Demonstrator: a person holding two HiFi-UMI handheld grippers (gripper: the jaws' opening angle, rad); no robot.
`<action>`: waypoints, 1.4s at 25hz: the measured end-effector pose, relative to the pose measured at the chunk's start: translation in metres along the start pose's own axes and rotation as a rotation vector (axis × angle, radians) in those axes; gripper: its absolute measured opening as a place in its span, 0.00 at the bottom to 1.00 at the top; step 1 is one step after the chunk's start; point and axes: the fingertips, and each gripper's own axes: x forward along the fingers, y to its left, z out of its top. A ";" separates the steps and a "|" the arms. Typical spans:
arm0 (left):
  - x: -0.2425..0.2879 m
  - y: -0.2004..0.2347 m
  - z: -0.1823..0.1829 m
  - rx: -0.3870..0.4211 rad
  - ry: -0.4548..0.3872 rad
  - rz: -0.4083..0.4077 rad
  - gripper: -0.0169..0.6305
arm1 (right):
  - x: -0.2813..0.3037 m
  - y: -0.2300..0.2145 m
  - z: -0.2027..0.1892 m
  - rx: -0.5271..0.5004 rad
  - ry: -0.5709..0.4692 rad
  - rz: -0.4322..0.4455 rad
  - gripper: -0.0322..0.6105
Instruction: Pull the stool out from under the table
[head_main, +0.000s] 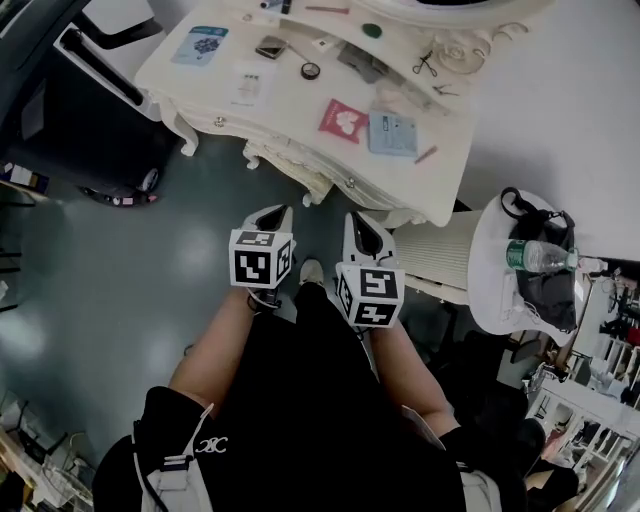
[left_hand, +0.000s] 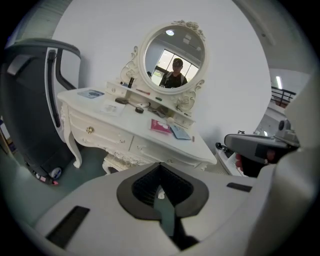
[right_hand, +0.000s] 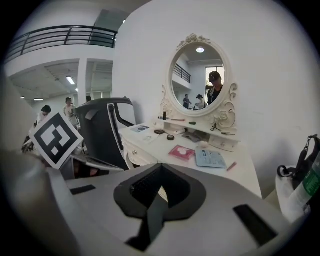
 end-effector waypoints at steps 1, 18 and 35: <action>0.007 0.002 -0.006 -0.026 0.009 -0.003 0.03 | 0.004 -0.002 -0.003 -0.007 0.012 0.011 0.06; 0.196 0.097 -0.096 -0.602 -0.196 -0.029 0.03 | 0.118 0.013 -0.137 -0.185 0.229 0.372 0.06; 0.329 0.191 -0.160 -0.882 -0.349 -0.174 0.21 | 0.244 -0.036 -0.291 -0.227 0.437 0.275 0.06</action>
